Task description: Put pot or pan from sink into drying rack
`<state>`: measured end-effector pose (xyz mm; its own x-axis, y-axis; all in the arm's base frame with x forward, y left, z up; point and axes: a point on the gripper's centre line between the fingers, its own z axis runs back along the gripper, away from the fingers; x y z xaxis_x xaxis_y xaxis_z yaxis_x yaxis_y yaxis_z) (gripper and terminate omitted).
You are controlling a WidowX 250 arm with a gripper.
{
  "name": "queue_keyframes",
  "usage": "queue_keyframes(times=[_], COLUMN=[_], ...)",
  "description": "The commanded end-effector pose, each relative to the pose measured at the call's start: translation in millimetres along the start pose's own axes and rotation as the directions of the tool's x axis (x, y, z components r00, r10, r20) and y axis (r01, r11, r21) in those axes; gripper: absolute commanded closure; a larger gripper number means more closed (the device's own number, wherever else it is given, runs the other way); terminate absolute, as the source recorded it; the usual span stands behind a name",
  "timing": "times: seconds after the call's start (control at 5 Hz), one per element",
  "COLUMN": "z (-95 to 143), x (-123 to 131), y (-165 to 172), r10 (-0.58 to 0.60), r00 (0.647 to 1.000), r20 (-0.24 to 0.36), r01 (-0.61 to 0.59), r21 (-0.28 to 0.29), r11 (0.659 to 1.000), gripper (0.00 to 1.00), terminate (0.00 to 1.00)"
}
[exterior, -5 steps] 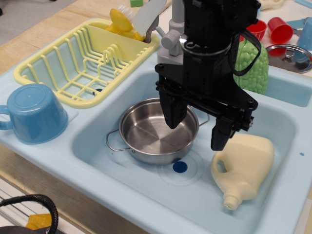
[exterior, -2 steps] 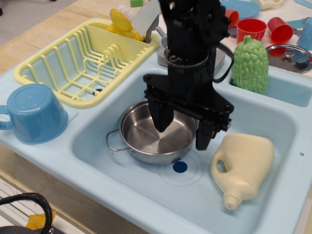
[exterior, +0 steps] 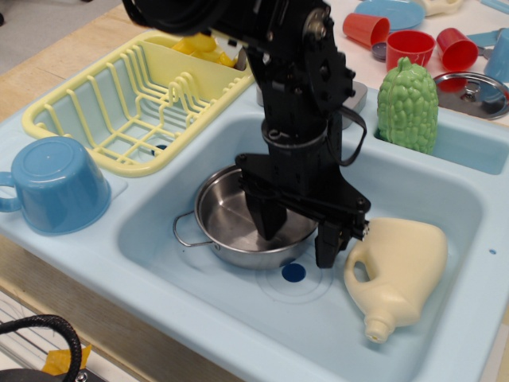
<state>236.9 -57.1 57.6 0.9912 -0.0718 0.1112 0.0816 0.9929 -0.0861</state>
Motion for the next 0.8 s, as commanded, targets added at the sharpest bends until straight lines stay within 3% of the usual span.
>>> queue_keyframes(times=[0.0, 0.4, 0.6], z=[-1, 10, 27], x=[9, 1, 0], y=[0, -6, -16], r10=[-0.019, -0.017, -0.048], r00=[1.000, 0.999, 0.997], r20=[0.006, 0.035, 0.060], r01=[0.020, 0.016, 0.042], r21=[-0.007, 0.028, 0.093], r11=[1.000, 0.999, 0.995], gripper=[1.00, 1.00, 1.00], terminate=[0.00, 0.00, 0.00])
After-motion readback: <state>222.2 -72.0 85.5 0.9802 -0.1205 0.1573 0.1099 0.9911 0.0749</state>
